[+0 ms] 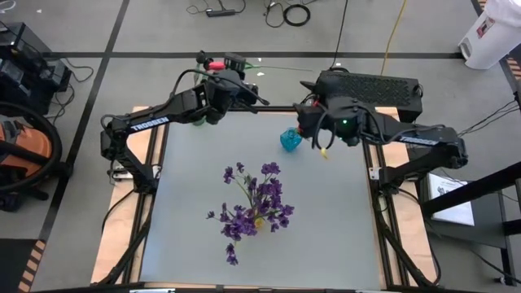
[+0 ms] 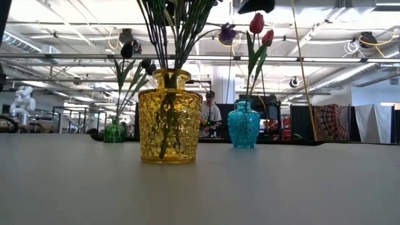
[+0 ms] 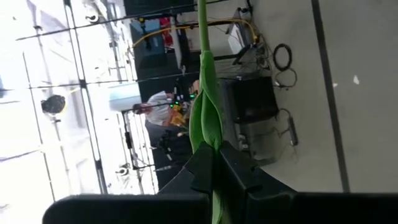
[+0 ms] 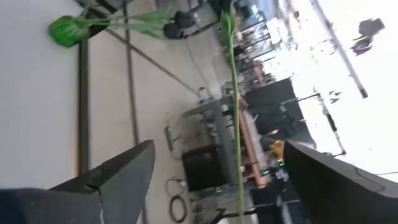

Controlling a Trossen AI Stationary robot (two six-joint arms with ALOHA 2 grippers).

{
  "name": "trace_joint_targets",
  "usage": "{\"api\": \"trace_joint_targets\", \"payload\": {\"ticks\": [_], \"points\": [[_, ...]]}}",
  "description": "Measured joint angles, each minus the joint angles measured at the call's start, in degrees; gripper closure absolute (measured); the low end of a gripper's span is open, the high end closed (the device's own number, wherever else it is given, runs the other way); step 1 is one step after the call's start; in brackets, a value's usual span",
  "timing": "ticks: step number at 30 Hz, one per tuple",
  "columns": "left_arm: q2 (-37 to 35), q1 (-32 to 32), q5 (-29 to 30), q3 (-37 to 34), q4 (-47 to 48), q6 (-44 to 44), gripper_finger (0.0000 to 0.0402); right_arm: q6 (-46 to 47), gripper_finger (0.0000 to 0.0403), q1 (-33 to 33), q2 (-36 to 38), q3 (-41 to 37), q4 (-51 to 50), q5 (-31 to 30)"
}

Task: Sort flowers into vase by color
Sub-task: Put the pink flower into the blue vase

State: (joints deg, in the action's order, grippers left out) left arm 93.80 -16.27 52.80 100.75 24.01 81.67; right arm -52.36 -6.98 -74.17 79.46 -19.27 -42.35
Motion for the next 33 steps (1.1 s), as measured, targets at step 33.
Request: {"api": "trace_joint_targets", "payload": {"ticks": [33], "points": [[-0.02,5.55,-6.03,0.04,-10.17,8.66,0.0389,-9.83,0.0167,-2.8,-5.25,-0.02,14.78,-4.45]]}}
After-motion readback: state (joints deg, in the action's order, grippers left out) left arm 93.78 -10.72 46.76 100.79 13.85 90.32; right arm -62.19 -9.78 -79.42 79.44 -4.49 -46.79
